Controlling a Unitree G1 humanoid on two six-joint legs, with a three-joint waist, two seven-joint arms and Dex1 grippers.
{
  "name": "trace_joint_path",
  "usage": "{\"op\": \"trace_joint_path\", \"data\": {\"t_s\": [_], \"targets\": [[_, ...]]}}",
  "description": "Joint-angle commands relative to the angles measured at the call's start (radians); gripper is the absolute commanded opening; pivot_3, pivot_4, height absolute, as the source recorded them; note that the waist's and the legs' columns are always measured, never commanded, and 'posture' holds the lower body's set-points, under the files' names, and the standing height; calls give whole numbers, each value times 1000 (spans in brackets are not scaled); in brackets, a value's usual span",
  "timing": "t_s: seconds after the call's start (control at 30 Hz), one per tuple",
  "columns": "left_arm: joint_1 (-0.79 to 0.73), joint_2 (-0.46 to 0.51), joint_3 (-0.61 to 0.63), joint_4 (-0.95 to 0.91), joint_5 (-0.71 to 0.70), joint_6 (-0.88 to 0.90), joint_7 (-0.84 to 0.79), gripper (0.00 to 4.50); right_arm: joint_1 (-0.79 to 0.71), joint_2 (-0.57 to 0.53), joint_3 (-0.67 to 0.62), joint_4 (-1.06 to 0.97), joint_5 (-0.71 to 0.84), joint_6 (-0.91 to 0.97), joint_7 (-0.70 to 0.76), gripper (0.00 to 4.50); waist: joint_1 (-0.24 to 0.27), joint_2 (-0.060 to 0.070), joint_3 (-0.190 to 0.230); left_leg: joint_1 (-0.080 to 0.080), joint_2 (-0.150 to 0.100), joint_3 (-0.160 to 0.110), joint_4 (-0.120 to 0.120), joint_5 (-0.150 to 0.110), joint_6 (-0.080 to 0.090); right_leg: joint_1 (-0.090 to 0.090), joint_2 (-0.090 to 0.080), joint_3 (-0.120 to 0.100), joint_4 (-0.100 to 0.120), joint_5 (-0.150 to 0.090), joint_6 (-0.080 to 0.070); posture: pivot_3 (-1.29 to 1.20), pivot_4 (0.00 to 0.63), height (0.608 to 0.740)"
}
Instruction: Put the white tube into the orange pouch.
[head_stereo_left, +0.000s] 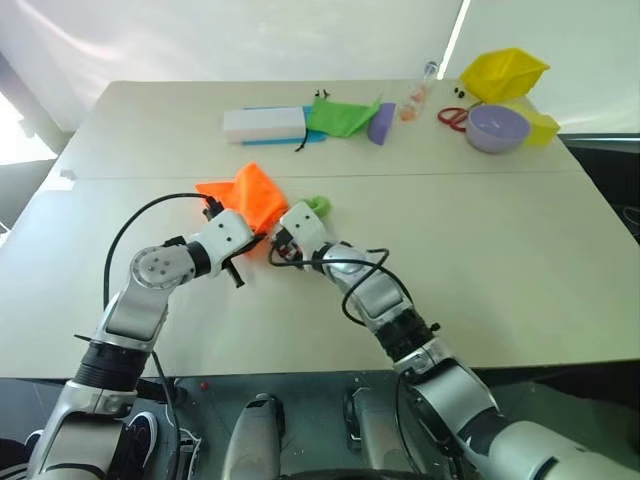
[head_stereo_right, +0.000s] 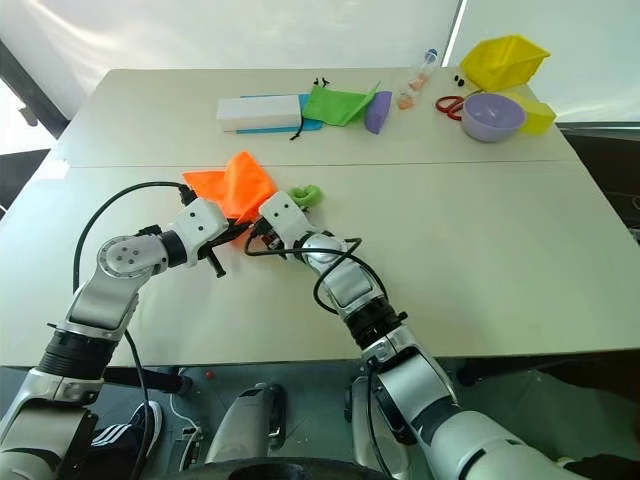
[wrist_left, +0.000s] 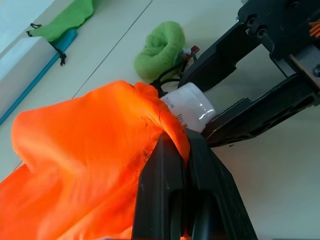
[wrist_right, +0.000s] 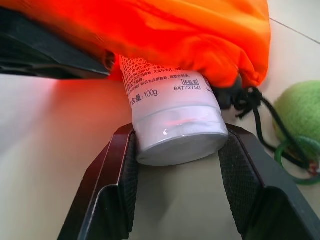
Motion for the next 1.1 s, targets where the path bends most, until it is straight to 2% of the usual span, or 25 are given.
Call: {"op": "trace_joint_path", "data": {"t_s": [0.03, 0.3, 0.5, 0.8, 0.97, 1.0, 1.1], "targets": [[-5, -6, 8, -52, -10, -4, 4, 0, -56, 50, -34, 34, 9, -33, -31, 1813, -3, 0, 0, 0, 0, 0, 0, 0, 0, 0, 0, 0, 1, 0, 0, 0, 150, 740], [0, -15, 10, -61, -12, 6, 9, 0, -81, 86, -99, 88, 40, -33, -32, 1813, -19, 0, 0, 0, 0, -1, 1, 0, 0, -1, 0, 0, 3, 0, 0, 0, 150, 740], [4, -16, 7, -67, -11, 8, 8, 0, -88, 134, -162, 83, 124, 14, -22, 1813, -19, 0, 0, 0, 0, -1, 1, 0, 0, -1, 0, 0, 3, 0, 0, 0, 150, 740], [8, -18, 4, -71, -7, 13, 8, 0, -56, 114, -73, 55, 128, -6, 98, 1813, -21, 0, 0, 0, 0, -1, 1, 0, 0, -1, 0, 1, 3, 0, 0, 0, 150, 740], [13, -14, 4, -69, -4, 9, 7, 0, -49, 110, -67, 24, 123, -12, 104, 4212, -20, 0, 0, 0, 0, -1, 1, 0, 0, -1, 0, 1, 3, 0, 0, 0, 150, 740], [14, -12, 5, -67, -4, 7, 7, 0, -40, 102, -57, 4, 120, -10, 115, 4434, -20, 0, 0, 0, 0, -1, 1, 0, 0, -1, 0, 1, 3, 0, 0, 0, 150, 740], [23, 3, 13, -62, -2, -1, 1, 0, -1, 60, -54, -93, 139, 36, 165, 4434, -20, 0, 0, 0, 0, -1, 1, 0, 0, -1, 0, 1, 3, -1, 0, 0, 150, 740]]}}
